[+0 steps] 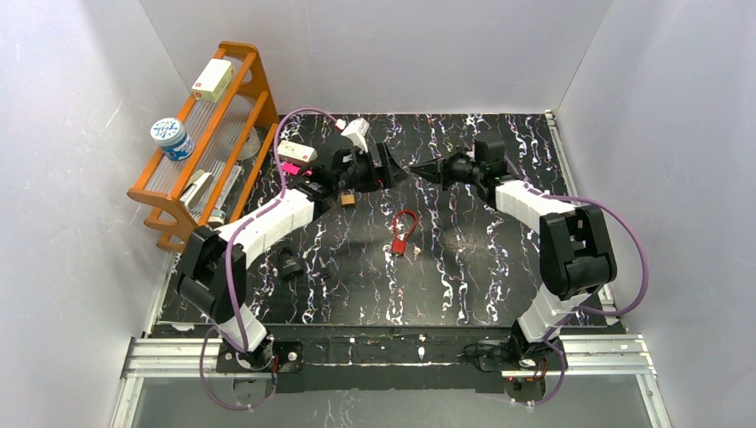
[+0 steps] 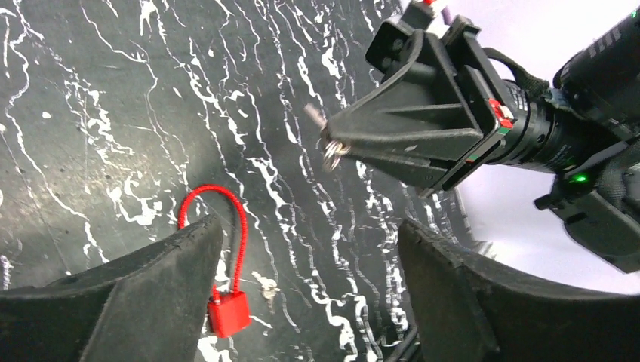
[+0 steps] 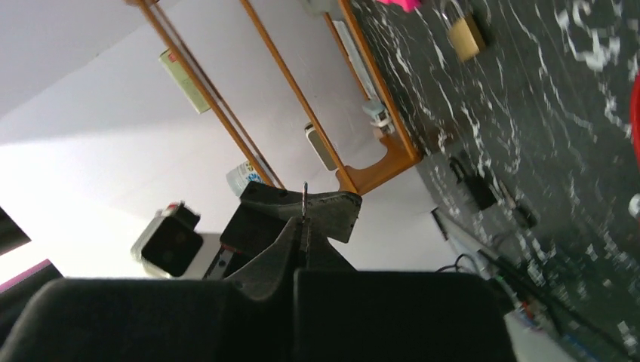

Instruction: Unlock with the key

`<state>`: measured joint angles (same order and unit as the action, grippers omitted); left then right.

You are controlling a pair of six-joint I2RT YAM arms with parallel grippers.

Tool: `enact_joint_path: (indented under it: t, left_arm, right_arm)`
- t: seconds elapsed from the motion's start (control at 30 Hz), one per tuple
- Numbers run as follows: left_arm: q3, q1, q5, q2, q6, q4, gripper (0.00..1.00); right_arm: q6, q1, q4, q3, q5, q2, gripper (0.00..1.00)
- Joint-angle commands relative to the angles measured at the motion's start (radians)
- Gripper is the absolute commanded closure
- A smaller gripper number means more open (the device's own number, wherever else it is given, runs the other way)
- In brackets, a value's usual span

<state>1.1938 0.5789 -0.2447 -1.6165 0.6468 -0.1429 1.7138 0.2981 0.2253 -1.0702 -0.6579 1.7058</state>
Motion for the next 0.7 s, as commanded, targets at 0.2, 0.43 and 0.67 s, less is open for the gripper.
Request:
enact_joint_path:
  t: [0.2,0.43,0.67]
  left_arm:
    - [0.120,-0.075,-0.170,0.024,0.244,-0.171,0.11]
    - [0.152,-0.099,-0.284,-0.011,0.371,-0.359,0.14]
    - [0.153,-0.097,-0.424,-0.018,0.390,-0.395,0.36]
  right_arm:
    - [-0.463,-0.070,0.270,-0.084,-0.273,-0.098,0.99]
    - [-0.703,-0.070,0.162,-0.149,-0.357,-0.194,0.99]
    - [-0.788,-0.069,0.181,-0.165,-0.447,-0.224,0.99]
